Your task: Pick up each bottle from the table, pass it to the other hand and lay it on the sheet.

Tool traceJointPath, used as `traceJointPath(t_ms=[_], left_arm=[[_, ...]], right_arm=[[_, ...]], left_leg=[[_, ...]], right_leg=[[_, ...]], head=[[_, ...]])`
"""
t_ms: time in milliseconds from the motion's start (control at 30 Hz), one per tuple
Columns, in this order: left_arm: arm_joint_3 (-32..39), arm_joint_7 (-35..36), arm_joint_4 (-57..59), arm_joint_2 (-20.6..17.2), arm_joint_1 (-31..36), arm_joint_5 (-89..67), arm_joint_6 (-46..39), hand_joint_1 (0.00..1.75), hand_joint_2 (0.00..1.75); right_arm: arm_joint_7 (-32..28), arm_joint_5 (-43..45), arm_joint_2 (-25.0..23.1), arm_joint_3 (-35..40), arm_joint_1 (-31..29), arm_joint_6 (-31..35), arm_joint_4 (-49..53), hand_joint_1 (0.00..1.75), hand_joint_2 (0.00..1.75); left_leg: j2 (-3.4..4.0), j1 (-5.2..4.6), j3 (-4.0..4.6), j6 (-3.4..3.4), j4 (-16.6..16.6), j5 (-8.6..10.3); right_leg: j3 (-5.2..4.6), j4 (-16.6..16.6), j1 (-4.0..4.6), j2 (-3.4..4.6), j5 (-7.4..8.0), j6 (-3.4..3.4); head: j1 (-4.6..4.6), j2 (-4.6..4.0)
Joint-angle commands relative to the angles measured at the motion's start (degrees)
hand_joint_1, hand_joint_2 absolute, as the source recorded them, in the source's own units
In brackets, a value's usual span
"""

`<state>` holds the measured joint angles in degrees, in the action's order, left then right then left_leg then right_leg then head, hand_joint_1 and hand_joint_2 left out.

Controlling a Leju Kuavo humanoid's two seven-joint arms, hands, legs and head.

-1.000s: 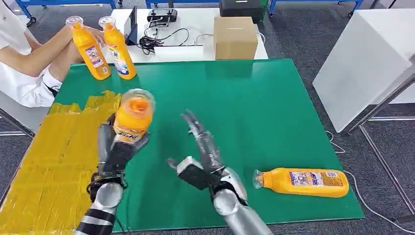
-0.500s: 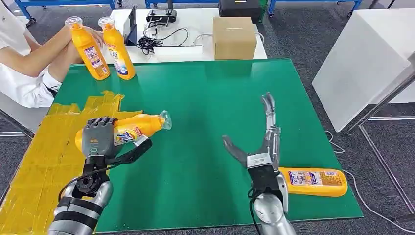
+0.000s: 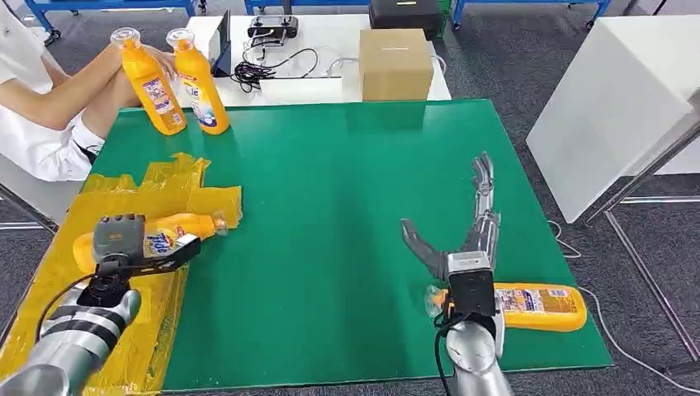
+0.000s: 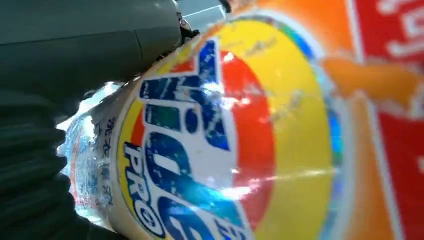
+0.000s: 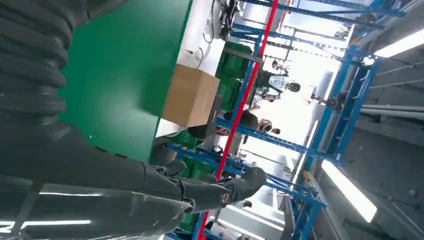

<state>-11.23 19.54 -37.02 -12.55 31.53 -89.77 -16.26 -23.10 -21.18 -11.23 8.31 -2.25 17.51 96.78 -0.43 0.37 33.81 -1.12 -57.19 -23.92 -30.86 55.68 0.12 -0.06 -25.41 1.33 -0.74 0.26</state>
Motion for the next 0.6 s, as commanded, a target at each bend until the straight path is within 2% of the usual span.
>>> traceJointPath(t_ms=[33, 133, 167, 200, 333, 600], left_arm=[[0.28, -1.11, 12.83, -1.21, 3.11, -0.18, -0.17, 1.75, 1.75], [1.6, -2.4, 12.88, -0.73, 3.01, -0.23, -1.16, 1.75, 1.75], [2.32, -3.38, 12.81, -0.44, 2.63, -0.23, -2.25, 1.1, 1.75], [2.61, -3.9, 12.9, -0.25, 2.47, -0.23, -2.53, 0.0, 1.75], [2.44, -5.39, 12.65, 0.8, 1.26, -0.23, -6.18, 0.0, 1.75], [2.44, -5.39, 12.65, 0.8, 1.26, -0.23, -6.18, 0.0, 1.75]], right_arm=[[-0.1, 0.31, 0.69, -0.09, -2.3, -0.09, -3.06, 0.0, 1.75], [-0.15, 0.54, 0.88, 0.05, -2.2, -0.03, -2.9, 0.0, 1.75], [-0.18, 0.72, 1.04, 0.19, -2.12, -0.02, -2.92, 0.0, 1.75], [-0.19, 0.82, 1.11, 0.24, -2.06, -0.03, -2.97, 0.0, 1.75], [-0.3, 1.36, 1.5, 0.76, -2.12, -0.1, -3.89, 0.0, 1.75], [-0.3, 1.36, 1.5, 0.76, -2.12, -0.1, -3.89, 0.0, 1.75]], left_leg=[[0.16, -0.01, -0.21, 0.02, 0.08, -0.03], [0.25, 0.0, -0.37, 0.05, 0.12, -0.04], [0.18, -0.03, -0.38, 0.05, 0.09, -0.04], [0.25, -0.03, -0.46, 0.07, 0.15, -0.04], [0.17, -0.04, -0.51, 0.12, 0.18, 0.01], [0.07, -0.04, -0.45, 0.15, 0.12, 0.06]], right_leg=[[0.16, -0.06, -0.01, 0.15, 0.01, 0.01], [0.29, -0.09, 0.01, 0.24, 0.04, 0.01], [0.31, -0.06, 0.0, 0.2, 0.02, 0.01], [0.35, -0.12, 0.02, 0.26, 0.05, 0.01], [0.39, -0.09, 0.01, 0.18, 0.04, 0.02], [0.34, 0.0, 0.0, 0.09, 0.01, 0.0]], head=[[0.02, 0.0], [0.0, 0.0], [0.02, 0.0], [0.0, 0.0], [0.0, 0.0], [0.02, 0.0]])
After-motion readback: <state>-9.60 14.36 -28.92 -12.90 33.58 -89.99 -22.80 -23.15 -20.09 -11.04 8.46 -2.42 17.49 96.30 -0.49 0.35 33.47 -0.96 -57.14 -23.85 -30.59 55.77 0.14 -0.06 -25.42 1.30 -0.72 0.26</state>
